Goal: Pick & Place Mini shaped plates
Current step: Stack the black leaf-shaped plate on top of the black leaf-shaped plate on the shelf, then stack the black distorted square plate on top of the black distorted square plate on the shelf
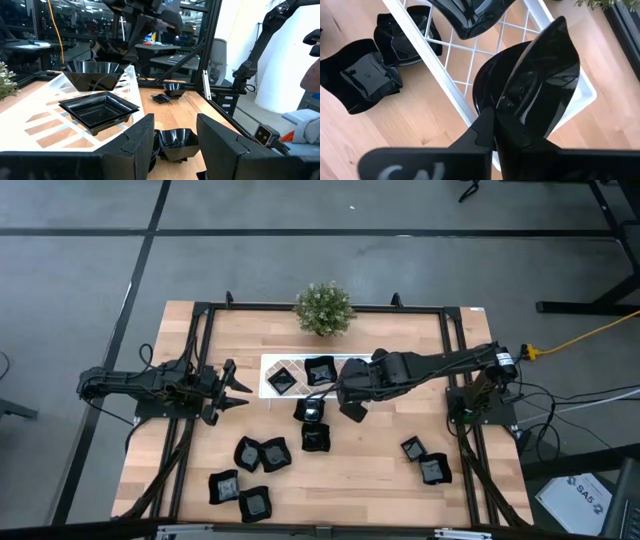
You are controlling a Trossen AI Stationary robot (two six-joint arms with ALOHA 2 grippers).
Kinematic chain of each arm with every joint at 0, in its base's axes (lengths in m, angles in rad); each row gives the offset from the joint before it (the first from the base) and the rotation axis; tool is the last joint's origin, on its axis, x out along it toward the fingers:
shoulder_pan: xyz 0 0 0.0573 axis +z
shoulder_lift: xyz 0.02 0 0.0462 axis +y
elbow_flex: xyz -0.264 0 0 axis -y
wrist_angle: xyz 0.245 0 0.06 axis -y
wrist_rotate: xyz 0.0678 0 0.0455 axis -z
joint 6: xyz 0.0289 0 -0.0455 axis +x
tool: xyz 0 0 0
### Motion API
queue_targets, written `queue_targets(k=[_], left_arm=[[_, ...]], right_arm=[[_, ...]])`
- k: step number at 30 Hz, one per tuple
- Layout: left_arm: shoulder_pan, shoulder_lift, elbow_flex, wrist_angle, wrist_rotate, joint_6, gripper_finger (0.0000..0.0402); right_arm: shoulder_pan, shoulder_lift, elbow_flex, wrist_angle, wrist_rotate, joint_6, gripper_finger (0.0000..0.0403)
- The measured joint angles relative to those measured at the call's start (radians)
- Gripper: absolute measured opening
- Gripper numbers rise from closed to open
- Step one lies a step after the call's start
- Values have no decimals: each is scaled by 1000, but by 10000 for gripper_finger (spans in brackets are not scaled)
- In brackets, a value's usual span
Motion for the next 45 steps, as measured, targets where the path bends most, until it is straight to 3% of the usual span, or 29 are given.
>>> queue_targets(k=[19, 32, 45], left_arm=[[0, 0, 0, 0, 0, 0, 143], [0, 0, 0, 0, 0, 0, 143], [0, 0, 0, 0, 0, 0, 143]], right_arm=[[0, 0, 0, -19, 0, 44, 116], [0, 12, -6, -15, 0, 69, 119], [57, 12, -6, -27, 34, -46, 120]])
